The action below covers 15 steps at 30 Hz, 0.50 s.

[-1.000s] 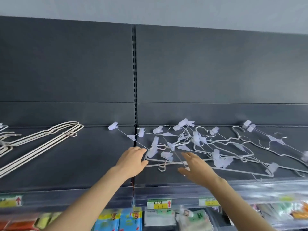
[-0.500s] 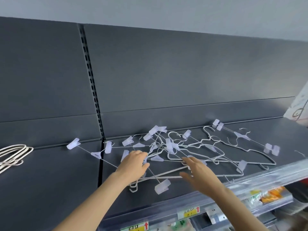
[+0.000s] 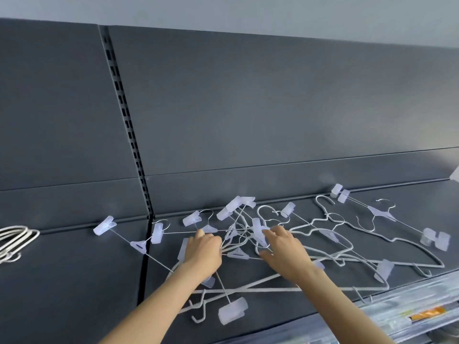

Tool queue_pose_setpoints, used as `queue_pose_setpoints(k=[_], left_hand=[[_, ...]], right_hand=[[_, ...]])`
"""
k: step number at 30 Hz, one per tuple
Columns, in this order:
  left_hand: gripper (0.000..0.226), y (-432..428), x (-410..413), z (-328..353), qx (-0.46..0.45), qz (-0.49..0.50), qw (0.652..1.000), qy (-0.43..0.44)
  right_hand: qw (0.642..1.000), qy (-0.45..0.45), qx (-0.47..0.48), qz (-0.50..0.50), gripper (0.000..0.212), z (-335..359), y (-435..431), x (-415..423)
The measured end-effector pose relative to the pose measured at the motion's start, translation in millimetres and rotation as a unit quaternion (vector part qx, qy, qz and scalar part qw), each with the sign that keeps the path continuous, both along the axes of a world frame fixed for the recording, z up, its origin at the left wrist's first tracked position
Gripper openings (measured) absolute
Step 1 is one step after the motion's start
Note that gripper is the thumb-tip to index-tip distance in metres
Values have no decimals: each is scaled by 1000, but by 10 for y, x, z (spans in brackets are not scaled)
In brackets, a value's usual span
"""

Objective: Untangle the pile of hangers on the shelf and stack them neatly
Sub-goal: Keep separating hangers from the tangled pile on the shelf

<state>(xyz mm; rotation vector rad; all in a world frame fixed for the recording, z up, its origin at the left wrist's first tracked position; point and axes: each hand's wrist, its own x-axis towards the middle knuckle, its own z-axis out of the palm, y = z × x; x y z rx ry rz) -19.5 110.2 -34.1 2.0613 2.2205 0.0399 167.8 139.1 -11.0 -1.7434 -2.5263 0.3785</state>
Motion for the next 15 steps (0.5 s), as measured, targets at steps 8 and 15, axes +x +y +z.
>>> queue_pose_setpoints(k=[8, 15], left_hand=[[18, -93, -294, 54, 71, 92, 983, -144], [21, -231, -495, 73, 122, 128, 962, -207]], right_hand=[[999, -18, -7, 33, 52, -82, 401, 16], [999, -3, 32, 38, 32, -84, 726, 282]])
